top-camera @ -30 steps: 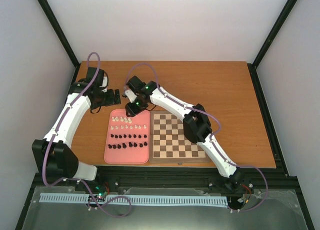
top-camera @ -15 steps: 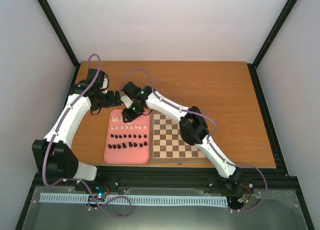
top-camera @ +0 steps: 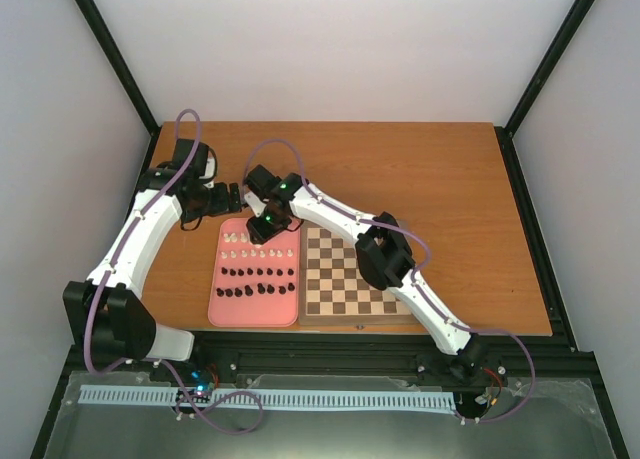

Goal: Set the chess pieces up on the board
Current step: Pick up the chess piece from the storage box.

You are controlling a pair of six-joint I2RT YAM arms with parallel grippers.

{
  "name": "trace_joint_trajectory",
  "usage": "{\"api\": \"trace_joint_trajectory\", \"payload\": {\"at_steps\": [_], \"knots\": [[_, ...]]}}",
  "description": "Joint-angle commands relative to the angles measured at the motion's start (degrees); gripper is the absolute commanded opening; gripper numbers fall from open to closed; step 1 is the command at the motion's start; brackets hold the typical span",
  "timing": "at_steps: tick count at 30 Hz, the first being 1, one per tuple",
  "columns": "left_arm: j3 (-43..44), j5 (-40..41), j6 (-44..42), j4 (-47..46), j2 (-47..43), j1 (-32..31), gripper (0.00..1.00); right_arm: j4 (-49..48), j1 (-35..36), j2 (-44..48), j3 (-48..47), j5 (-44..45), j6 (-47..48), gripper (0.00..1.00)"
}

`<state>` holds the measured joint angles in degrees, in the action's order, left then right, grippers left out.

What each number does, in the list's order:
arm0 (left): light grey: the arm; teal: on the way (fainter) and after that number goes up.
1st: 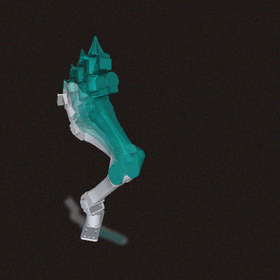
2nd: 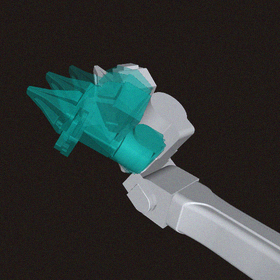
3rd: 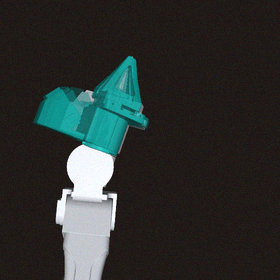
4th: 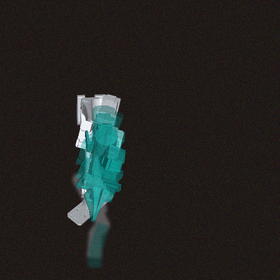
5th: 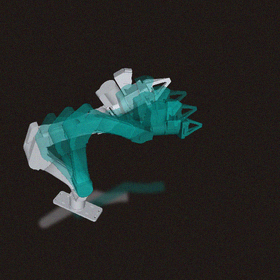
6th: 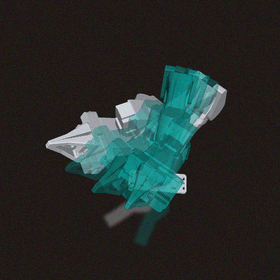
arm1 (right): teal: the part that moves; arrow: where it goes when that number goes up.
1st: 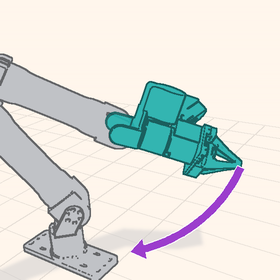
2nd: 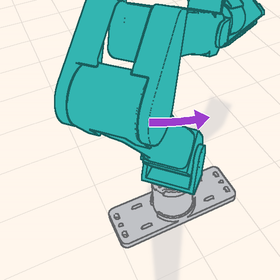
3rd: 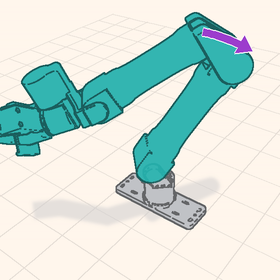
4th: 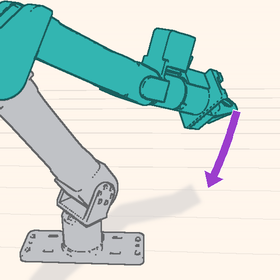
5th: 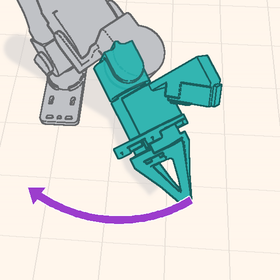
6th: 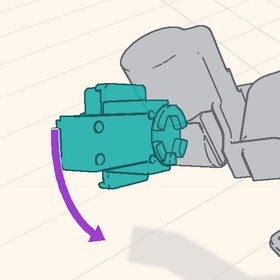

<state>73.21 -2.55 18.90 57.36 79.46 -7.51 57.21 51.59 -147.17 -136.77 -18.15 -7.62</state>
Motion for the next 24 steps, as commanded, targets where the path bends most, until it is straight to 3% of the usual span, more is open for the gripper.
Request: {"api": "trace_joint_trajectory", "payload": {"at_steps": [1, 16, 24], "knots": [[0.27, -0.06, 0.39, -0.88, -0.91, 0.21, 1.00, 0.28, 0.53, -1.34, -1.93, 0.75, -0.46, 0.44], [-0.10, -0.55, 0.38, -0.98, -0.70, 0.21, 1.00, -0.10, 0.53, -1.71, -2.27, -0.33, -0.31, 0.33], [-0.10, -0.78, 0.44, -1.11, -0.52, 0.21, 1.00, 0.52, 0.53, -1.35, -2.15, 0.22, 0.27, 0.21]]}}
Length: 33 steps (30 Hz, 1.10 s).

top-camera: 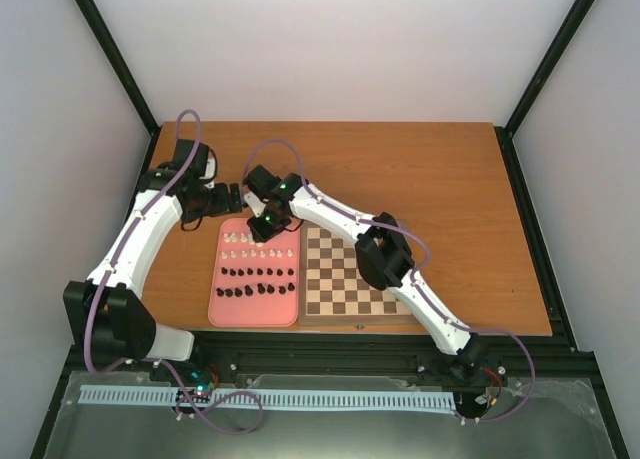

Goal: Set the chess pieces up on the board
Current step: Pick up the chess piece from the storage box, then place the chess piece on the chessboard.

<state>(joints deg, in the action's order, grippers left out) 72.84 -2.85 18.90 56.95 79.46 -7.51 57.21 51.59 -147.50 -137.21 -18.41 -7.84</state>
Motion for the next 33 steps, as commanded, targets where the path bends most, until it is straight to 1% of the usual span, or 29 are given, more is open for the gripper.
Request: {"api": "trace_joint_trajectory", "payload": {"at_steps": [1, 3, 6, 10, 13, 18, 21, 27, 30, 33], "knots": [[0.29, -0.55, 0.39, -0.68, -0.46, 0.21, 1.00, 0.67, 0.51, -0.84, -1.62, 0.79, 0.60, 0.19], [0.36, -0.58, 0.42, -0.68, -0.45, 0.21, 1.00, 0.79, 0.52, -0.51, -1.36, 1.30, 1.00, 0.14], [0.46, -0.41, 0.43, -0.67, -0.50, 0.21, 1.00, 0.74, 0.46, 0.29, -0.99, 1.51, 1.45, 0.11], [0.62, -0.01, 0.38, -0.60, -0.46, 0.21, 1.00, 0.40, 0.36, 2.14, -0.80, 2.89, 1.76, 0.10], [0.80, 0.48, 0.47, -0.40, -0.45, 0.21, 1.00, 0.36, 0.03, 4.42, -0.11, 5.55, 1.72, 0.09], [1.40, 1.47, 0.69, -0.07, -0.53, 0.21, 1.00, -3.78, -1.68, 11.87, 7.46, 10.93, 0.36, 0.09], [1.96, 1.53, 0.60, 0.18, -0.24, 0.19, 1.00, -2.56, -3.17, 16.07, 9.62, 14.57, -0.59, 0.09], [1.70, 1.47, 0.45, -0.21, -0.20, 0.20, 1.00, -1.94, -6.36, 26.68, 22.41, 23.58, -1.35, 0.09], [1.45, 1.08, 0.53, -0.42, 0.05, 0.21, 1.00, -1.81, -8.88, 30.89, 31.28, 26.15, -2.03, 0.08], [1.43, 0.82, 0.50, -0.53, 0.41, 0.21, 1.00, -4.75, -11.29, 34.93, 39.46, 27.73, -2.87, 0.09]]}}
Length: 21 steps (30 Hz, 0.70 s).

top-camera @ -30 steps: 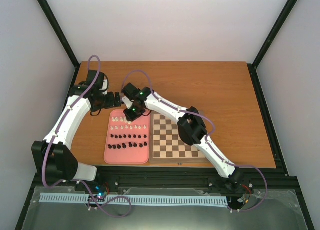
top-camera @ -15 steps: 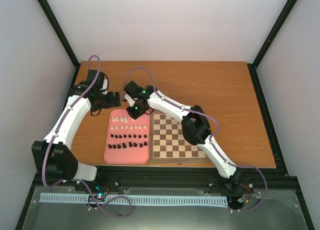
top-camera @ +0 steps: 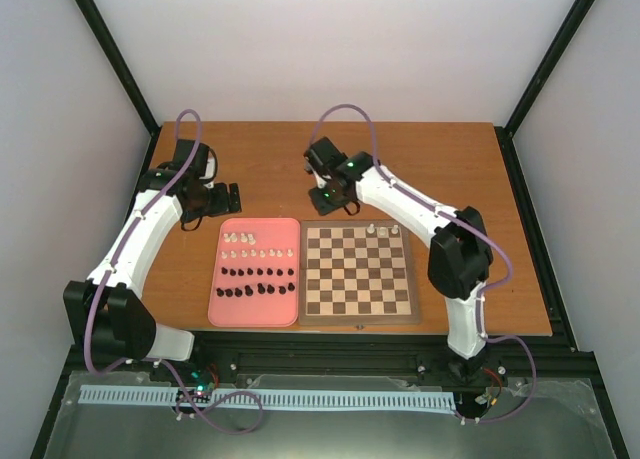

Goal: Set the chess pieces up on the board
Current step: Place the chess piece on the chessboard.

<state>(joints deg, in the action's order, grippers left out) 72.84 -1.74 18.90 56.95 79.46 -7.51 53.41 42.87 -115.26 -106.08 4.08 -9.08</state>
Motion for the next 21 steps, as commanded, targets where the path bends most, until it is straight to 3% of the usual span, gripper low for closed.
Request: {"api": "trace_joint_trajectory", "payload": {"at_steps": [1, 7, 21], "knots": [[1.49, -0.41, 0.46, -0.51, 0.56, 0.21, 1.00, -1.61, -3.29, 3.52, 10.24, 5.48, -1.91, 0.09], [1.44, -0.55, 0.53, -0.42, 0.84, 0.21, 1.00, -4.61, -5.78, 5.77, 17.84, 7.02, -2.47, 0.09], [1.99, -0.52, 0.42, 0.06, 1.50, 0.21, 1.00, -5.04, -6.49, 6.73, 21.48, 6.44, -2.67, 0.08]]}}
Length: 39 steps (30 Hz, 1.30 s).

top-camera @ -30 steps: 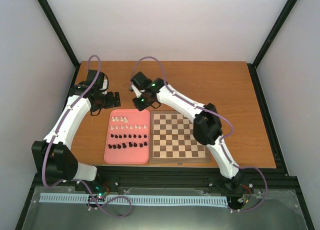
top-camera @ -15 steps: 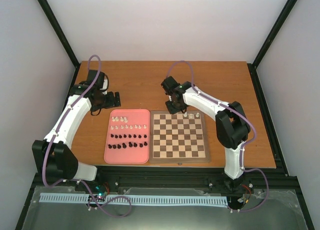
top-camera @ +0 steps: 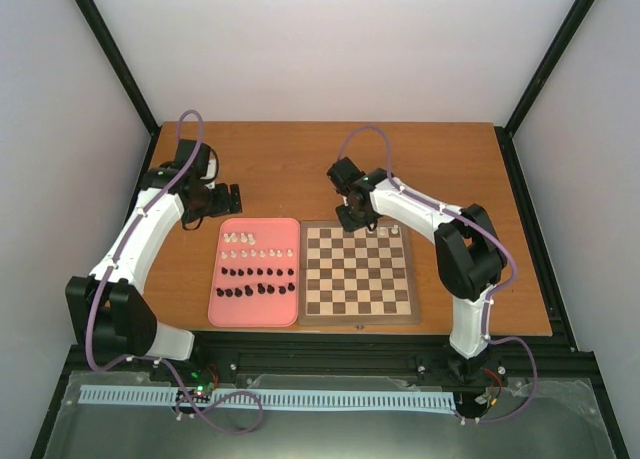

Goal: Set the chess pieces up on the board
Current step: Place the chess piece on the chessboard.

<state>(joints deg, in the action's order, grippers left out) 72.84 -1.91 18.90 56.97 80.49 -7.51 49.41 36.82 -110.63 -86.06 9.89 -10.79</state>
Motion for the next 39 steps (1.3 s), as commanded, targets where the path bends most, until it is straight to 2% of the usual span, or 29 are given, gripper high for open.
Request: {"api": "trace_joint_trajectory", "payload": {"at_steps": [1, 20, 28, 39], "knots": [[1.99, -0.34, 0.40, -0.01, 0.61, 0.21, 1.00, -1.32, -0.43, 2.31, 1.89, 0.32, -0.97, 0.08], [2.22, -0.99, 0.46, 0.00, 1.12, 0.21, 1.00, -2.44, -0.52, 2.11, 4.27, -0.96, -1.41, 0.10], [1.82, -0.97, 0.48, -0.18, 1.02, 0.21, 1.00, -2.23, -0.52, 2.04, 4.72, -0.87, -1.52, 0.14], [1.52, -1.12, 0.50, -0.35, 0.72, 0.21, 1.00, -2.10, -0.52, 3.03, 5.35, -0.96, -1.61, 0.26]]}}
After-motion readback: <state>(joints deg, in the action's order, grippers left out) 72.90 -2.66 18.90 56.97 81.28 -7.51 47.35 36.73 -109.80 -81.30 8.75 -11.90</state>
